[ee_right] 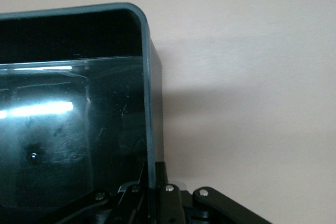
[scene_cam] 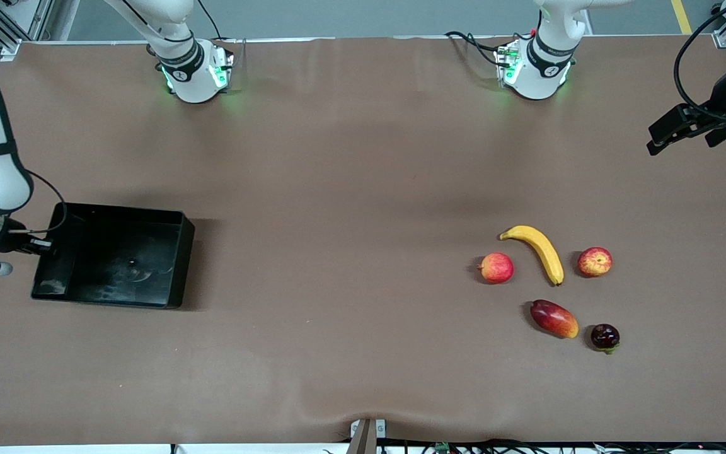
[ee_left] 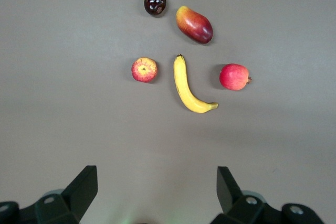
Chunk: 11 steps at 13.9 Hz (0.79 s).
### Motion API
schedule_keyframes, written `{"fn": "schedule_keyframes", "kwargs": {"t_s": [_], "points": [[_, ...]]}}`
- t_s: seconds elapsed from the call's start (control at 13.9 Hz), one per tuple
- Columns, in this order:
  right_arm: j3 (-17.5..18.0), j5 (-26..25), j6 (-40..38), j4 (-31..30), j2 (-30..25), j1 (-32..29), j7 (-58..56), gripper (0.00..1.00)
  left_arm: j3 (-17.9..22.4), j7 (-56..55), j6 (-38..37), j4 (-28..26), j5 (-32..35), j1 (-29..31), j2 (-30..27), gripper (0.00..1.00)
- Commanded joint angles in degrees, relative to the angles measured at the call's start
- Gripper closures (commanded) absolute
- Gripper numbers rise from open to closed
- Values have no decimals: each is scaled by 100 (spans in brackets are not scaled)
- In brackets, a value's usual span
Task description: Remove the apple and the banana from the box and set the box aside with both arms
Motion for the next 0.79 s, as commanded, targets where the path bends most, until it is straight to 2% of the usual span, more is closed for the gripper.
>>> {"fn": "schedule_keyframes", "kwargs": {"t_s": [0.0,0.07,0.14,0.22,0.43,0.72], "points": [[140,119,-125,495,290,-387,-468,100,45,66,-84,-3,-95,-15,-48,0],[140,119,-125,522,316,-449,-556,99,45,83,-84,6,-95,-7,-30,0],[140,119,-134,522,317,-449,-566,56,53,75,-84,6,-95,-7,-21,0],[140,110,-152,531,308,-440,-557,1,62,66,-84,-20,-95,-7,-4,0],[140,110,-396,706,186,-353,-496,0,62,66,-57,-3,-78,20,119,0],[131,-109,-2081,1925,88,-2,143,0,62,66,-57,-21,-34,20,128,0]]}}
